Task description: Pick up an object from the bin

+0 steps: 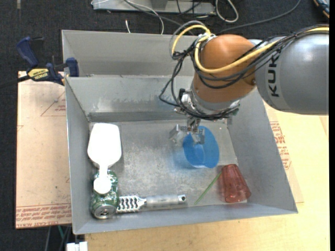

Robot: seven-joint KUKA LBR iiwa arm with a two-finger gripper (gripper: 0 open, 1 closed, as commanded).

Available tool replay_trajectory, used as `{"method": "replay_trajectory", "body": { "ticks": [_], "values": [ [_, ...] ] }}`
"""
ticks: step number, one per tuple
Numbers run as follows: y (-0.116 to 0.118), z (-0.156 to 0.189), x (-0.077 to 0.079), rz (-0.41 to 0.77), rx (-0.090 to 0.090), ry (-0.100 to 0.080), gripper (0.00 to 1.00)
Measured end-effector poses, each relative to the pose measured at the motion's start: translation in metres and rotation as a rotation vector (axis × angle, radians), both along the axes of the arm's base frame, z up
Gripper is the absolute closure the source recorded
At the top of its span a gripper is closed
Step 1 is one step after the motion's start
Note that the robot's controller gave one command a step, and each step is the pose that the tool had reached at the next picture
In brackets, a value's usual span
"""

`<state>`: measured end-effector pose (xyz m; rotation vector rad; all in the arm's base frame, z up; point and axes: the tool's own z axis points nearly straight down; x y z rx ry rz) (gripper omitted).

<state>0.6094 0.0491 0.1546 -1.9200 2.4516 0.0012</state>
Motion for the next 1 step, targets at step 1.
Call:
{"method": "replay_trajectory", "body": {
  "ticks": [1],
  "values": [
    [0.0279,0.0491,0.0221,0.0,0.0,0.009,1.0]
  ]
}}
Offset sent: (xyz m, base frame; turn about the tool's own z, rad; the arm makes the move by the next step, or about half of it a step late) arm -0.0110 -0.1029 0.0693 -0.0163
